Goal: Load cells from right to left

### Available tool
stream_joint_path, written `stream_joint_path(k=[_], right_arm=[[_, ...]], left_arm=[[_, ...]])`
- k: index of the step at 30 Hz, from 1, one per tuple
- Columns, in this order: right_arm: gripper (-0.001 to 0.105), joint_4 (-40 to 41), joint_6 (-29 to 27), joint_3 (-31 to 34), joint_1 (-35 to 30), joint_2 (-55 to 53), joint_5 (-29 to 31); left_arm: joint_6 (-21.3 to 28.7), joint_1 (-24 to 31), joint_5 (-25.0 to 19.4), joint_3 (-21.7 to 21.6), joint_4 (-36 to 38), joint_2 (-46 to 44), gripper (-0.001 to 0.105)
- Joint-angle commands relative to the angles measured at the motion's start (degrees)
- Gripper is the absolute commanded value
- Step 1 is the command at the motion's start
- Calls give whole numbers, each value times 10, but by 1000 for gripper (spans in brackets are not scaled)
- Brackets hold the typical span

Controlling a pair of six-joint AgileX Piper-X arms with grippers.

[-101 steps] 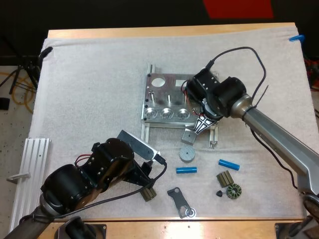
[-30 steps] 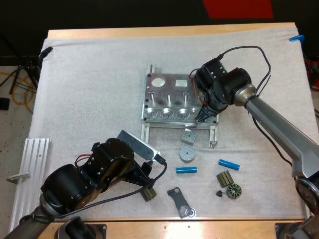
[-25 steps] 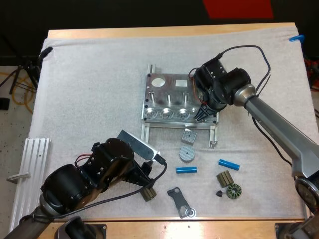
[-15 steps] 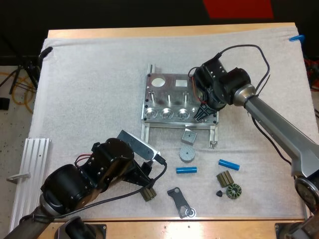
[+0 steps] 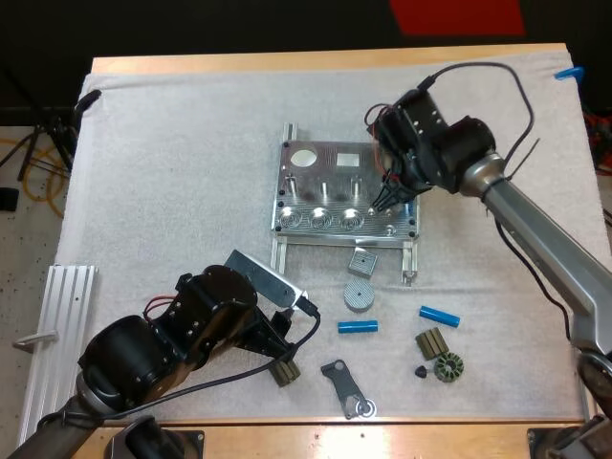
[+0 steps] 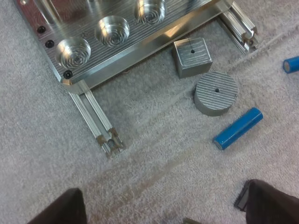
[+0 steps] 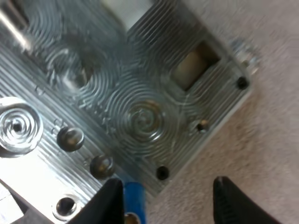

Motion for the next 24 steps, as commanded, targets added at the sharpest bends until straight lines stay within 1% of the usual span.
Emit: stream_joint_path(k=[1, 9, 20, 24], right_arm=[[44, -2, 2, -6, -1, -16, 15], [44, 24, 0, 1, -1, -14, 22], [44, 19, 0, 3, -1, 17, 22], [44, 20, 0, 3, -1, 29, 37]], left_arm=[[-2, -3, -11, -4, -3, -3, 69], [-2, -3, -11, -4, -3, -3, 69], [-2, -3, -11, -4, -3, -3, 69], [-2, -3, -11, -4, -3, -3, 69]])
